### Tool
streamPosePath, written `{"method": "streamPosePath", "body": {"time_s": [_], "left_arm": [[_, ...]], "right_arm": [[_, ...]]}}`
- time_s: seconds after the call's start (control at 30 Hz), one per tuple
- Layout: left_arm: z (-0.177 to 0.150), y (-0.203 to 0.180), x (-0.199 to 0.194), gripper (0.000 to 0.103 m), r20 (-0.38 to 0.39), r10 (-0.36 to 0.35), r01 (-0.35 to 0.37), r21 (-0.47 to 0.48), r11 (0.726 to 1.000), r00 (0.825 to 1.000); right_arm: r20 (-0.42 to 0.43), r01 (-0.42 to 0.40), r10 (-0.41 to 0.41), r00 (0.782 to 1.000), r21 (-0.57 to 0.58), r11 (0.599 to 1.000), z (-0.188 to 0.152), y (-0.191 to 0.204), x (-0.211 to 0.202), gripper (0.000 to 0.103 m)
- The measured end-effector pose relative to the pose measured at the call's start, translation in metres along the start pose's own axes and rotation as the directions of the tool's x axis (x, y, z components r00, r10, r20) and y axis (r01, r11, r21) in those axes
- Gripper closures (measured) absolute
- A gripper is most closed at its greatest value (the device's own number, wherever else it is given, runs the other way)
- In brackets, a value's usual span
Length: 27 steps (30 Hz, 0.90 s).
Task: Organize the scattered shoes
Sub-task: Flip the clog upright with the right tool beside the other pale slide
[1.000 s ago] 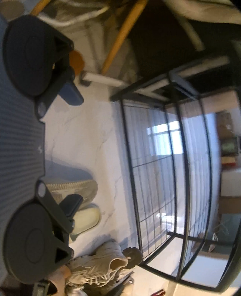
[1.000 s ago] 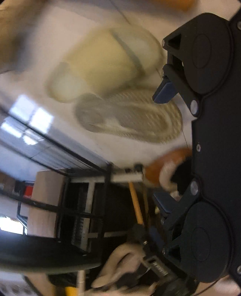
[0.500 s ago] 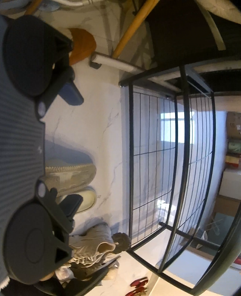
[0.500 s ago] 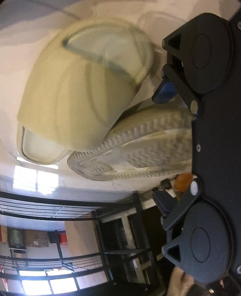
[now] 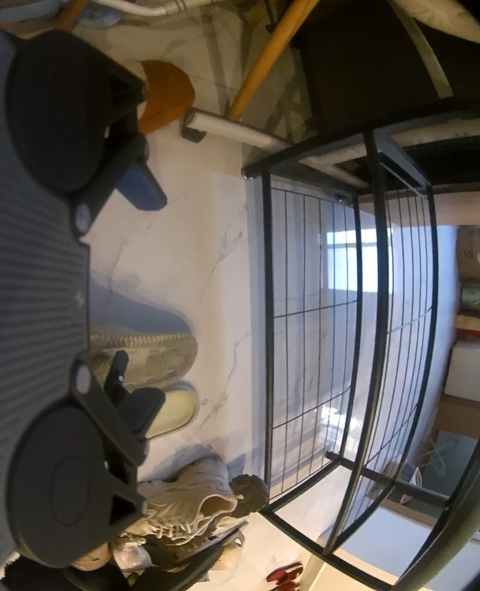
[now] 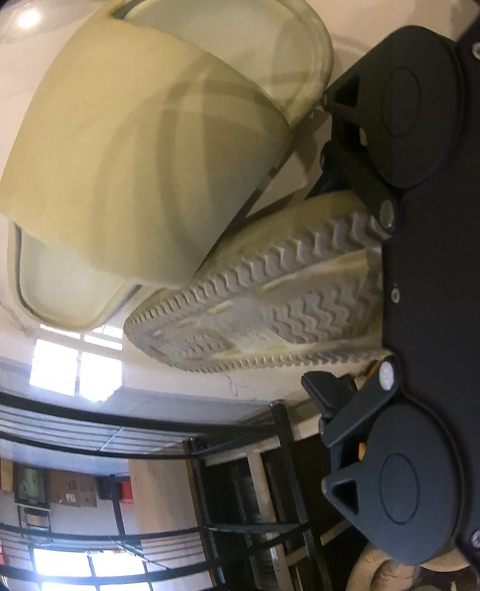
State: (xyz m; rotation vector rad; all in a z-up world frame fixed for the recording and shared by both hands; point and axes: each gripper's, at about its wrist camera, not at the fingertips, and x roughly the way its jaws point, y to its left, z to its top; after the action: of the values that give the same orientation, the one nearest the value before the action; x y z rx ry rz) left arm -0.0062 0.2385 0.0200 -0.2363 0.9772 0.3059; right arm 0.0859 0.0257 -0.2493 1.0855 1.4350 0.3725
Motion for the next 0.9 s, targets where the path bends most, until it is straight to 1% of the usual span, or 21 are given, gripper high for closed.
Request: {"method": "streamPosePath", "body": {"time_s": [0.03,0.1,0.2,0.3,0.5,0.63,0.77,0.87,0.9], "left_arm": [[-0.001,-0.002,0.001,0.001,-0.006,0.001,-0.001,0.012,1.000,1.000],[-0.002,-0.004,0.003,0.001,-0.016,0.003,-0.002,0.029,1.000,1.000],[-0.001,-0.005,0.005,0.001,-0.019,0.006,-0.006,0.037,0.999,1.000],[0.000,-0.003,0.006,0.001,-0.013,0.016,-0.016,0.023,1.000,1.000],[-0.001,0.001,0.010,0.001,-0.019,0.038,-0.037,0.012,0.999,0.999],[-0.004,-0.001,0.013,0.001,-0.041,0.041,-0.040,0.030,0.999,0.998],[-0.004,0.000,0.012,0.001,-0.024,0.052,-0.051,0.034,0.998,0.998],[-0.004,0.001,0.010,0.001,-0.013,0.055,-0.055,0.031,0.998,0.998],[-0.004,0.001,0.009,0.001,-0.011,0.056,-0.055,0.029,0.998,0.998]], "right_arm": [[0.001,0.005,-0.005,1.000,0.001,1.000,0.000,0.000,0.001,0.016],[0.003,0.014,-0.014,1.000,0.003,1.000,0.000,-0.001,0.003,0.023],[0.005,0.016,-0.016,1.000,0.005,1.000,-0.001,0.000,0.006,0.027],[0.002,0.023,-0.023,1.000,-0.013,1.000,-0.002,0.003,0.005,0.031],[-0.006,0.039,-0.040,0.999,-0.059,0.997,-0.006,0.010,0.000,0.032],[-0.012,0.050,-0.052,0.999,-0.147,0.988,-0.011,0.018,-0.008,0.033],[-0.032,0.051,-0.060,0.998,-0.247,0.968,-0.016,0.031,-0.015,0.033],[-0.001,0.090,-0.096,0.995,-0.356,0.930,-0.019,0.046,-0.020,0.033],[0.031,0.118,-0.116,0.993,-0.418,0.901,-0.019,0.056,-0.023,0.033]]}}
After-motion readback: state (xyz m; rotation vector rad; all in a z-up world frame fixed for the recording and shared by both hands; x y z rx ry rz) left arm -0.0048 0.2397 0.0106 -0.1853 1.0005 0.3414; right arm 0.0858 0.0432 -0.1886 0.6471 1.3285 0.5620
